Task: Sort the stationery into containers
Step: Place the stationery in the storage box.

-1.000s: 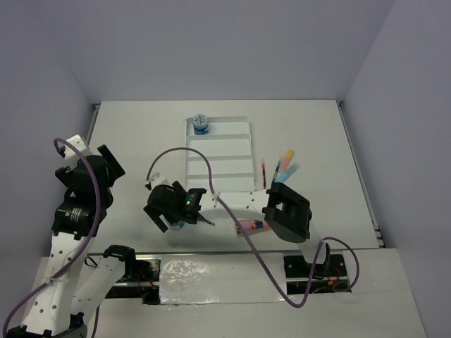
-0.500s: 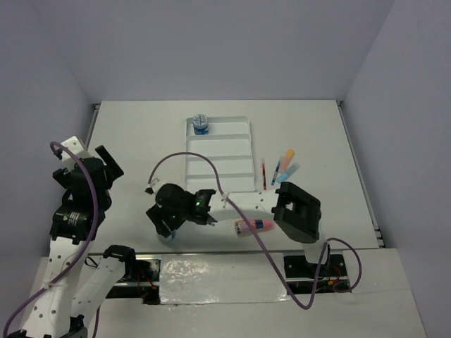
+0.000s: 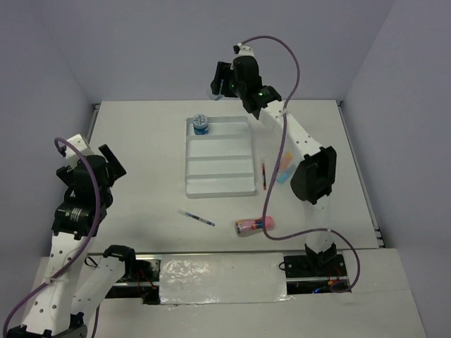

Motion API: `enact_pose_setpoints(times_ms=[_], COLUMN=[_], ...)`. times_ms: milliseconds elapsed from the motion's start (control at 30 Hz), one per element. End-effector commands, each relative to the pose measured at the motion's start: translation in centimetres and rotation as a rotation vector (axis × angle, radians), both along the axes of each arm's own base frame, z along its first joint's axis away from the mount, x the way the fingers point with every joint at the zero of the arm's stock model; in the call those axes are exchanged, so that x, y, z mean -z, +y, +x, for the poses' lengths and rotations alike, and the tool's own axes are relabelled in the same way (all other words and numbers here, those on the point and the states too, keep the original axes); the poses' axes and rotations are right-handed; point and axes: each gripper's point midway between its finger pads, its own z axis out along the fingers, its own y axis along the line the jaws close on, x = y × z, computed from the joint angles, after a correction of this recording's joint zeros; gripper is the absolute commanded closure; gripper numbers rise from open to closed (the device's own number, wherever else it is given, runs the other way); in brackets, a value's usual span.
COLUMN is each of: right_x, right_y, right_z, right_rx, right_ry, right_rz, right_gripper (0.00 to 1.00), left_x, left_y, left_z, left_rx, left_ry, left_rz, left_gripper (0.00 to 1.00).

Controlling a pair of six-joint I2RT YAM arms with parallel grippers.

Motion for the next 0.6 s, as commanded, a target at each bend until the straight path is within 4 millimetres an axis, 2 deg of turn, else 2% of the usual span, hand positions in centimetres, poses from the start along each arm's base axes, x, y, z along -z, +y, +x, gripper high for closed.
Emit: enact_pose_setpoints(times_ms=[0,33,133,233,367,500,533,567], right_x=[7.1,8.4,9.9,11.8,14.5,16.0,16.7,16.7], right_y=[-4.2,-5.4,-5.7,-5.8,-5.4,-6.0,-6.1,-6.2], right_z=[3.6,5.0,6.7,7.2,6.7,7.0,6.8,6.8], right_rx=[0.155,0.175,0.143,0.097,0.066,0.078,0.078,0.076], right_ry=[0.153,0.165,0.162,0.187,0.225,0.242,0.260,0.260], right_rz=[-0.162,-0.165,-0.135,-0.151,-0.177,-0.212,-0.232,-0.236], right_gripper=[0.86,0.85,0.84,0.82,0.81,0.78,0.77,0.66], left_x=[-0.6,-0.6,-0.4,-0.4,-0.5,-0.3,-0.3,-0.4], left_y=[-0.1,-0.2,-0.5,-0.8,-1.2,-1.4,-1.4,-1.4], left_z=[0.6,0.7,0.9,1.1,1.2,1.3,1.3,1.3], left_rx=[0.015,0.024,0.042,0.058,0.080,0.094,0.094,0.094], left_ry=[-0.031,-0.030,-0.023,-0.023,-0.026,-0.022,-0.024,-0.026], left_rz=[0.007,0.004,0.000,-0.004,-0.010,-0.010,-0.010,-0.012], left_gripper=[0.01,0.01,0.01,0.01,0.01,0.01,0.01,0.01])
